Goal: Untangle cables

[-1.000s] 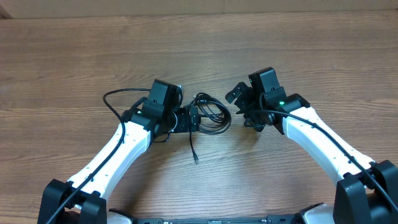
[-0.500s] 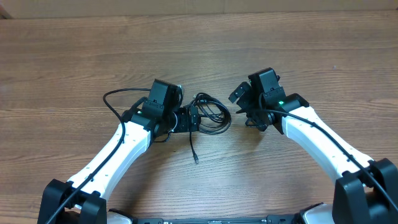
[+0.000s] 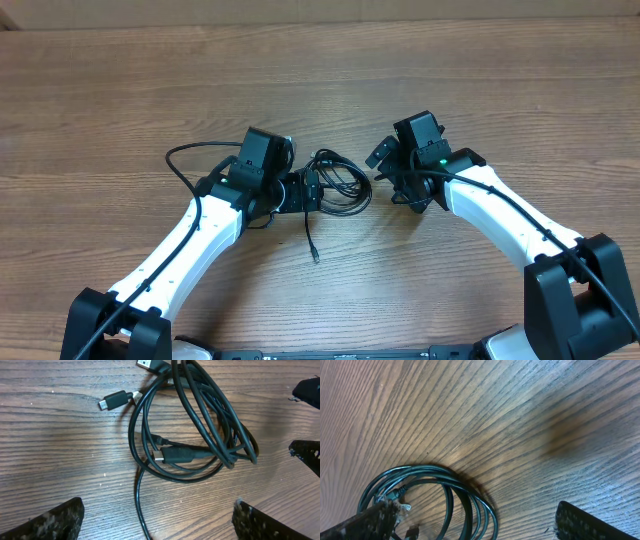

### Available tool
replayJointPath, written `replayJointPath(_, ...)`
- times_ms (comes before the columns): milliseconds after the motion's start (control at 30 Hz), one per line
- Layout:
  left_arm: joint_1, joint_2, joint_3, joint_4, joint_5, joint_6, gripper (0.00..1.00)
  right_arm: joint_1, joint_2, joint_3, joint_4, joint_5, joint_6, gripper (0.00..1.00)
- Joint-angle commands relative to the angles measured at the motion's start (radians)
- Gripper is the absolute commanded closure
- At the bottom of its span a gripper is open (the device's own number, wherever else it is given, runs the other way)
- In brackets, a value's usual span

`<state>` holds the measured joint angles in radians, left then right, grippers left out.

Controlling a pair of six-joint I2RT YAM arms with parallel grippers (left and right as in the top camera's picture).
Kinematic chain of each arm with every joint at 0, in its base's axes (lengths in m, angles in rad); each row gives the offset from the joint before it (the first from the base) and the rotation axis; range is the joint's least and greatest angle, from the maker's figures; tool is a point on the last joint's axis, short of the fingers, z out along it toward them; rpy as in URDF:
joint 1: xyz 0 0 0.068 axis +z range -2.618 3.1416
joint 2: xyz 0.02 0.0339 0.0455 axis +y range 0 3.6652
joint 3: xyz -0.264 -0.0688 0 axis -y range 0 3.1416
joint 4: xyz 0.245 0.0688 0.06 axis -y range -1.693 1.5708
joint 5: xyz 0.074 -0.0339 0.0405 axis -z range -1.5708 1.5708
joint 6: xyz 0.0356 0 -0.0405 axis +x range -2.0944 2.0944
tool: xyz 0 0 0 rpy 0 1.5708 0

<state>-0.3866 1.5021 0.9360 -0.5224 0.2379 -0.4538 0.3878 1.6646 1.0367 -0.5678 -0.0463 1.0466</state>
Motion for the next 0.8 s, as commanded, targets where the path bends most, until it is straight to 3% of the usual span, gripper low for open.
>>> replayJointPath(0,-0.003,0.010,0.015,0.004,-0.010,0.011,0.05,0.004,-0.001,-0.003,0.007,0.000,0.001,0.00)
replayJointPath(100,-0.003,0.010,0.015,0.004,-0.010,0.011,0.05,0.004,-0.001,-0.003,0.007,0.000,0.001,0.04)
replayJointPath(133,-0.003,0.010,0.015,0.004,-0.010,0.011,0.04,0.004,-0.001,-0.003,0.007,0.000,0.001,0.20)
replayJointPath(233,-0.003,0.010,0.015,0.004,-0.010,0.011,0.04,0.004,-0.001,-0.003,0.006,0.000,0.000,0.46)
replayJointPath(433,-0.003,0.010,0.014,0.004,-0.010,0.011,0.04,0.005,-0.001,-0.003,0.006,0.000,0.001,0.73)
replayJointPath(533,-0.003,0.010,0.015,0.005,-0.010,0.011,0.03,0.007,-0.001,-0.003,0.011,-0.005,0.001,0.81)
replayJointPath(767,-0.003,0.010,0.015,0.007,-0.010,0.011,0.03,0.034,0.000,-0.003,0.033,-0.037,0.005,0.85)
